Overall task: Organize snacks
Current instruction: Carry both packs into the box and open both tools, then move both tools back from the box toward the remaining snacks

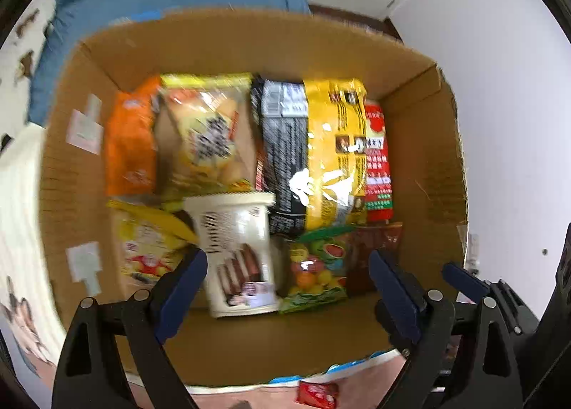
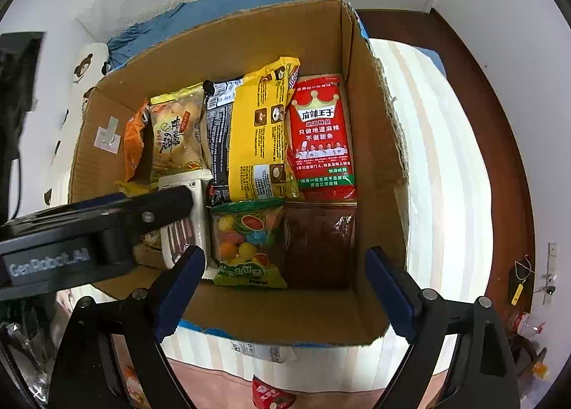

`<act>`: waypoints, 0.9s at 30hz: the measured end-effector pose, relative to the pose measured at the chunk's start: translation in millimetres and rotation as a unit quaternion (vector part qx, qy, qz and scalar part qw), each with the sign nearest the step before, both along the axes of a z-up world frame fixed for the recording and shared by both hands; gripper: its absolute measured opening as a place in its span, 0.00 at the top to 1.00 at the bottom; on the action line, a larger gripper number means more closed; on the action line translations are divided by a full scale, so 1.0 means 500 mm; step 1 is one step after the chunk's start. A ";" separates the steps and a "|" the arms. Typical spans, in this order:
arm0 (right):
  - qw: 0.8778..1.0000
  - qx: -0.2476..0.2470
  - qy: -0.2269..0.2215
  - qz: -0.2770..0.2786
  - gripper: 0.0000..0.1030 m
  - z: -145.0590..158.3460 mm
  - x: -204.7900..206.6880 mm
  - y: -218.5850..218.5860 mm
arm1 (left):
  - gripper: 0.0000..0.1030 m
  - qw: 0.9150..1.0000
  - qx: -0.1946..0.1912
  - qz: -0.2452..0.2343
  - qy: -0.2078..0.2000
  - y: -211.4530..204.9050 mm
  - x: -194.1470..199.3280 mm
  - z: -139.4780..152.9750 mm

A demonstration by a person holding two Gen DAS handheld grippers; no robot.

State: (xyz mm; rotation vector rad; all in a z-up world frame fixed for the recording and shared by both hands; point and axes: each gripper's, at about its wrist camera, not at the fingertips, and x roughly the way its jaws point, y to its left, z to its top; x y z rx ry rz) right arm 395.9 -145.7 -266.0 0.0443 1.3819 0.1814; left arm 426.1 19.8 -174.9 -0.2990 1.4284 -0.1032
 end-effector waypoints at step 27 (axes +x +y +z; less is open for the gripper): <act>0.991 -0.003 -0.136 0.008 0.03 0.180 -0.177 0.044 | 0.10 0.968 0.127 0.048 -0.211 0.064 -0.267 0.198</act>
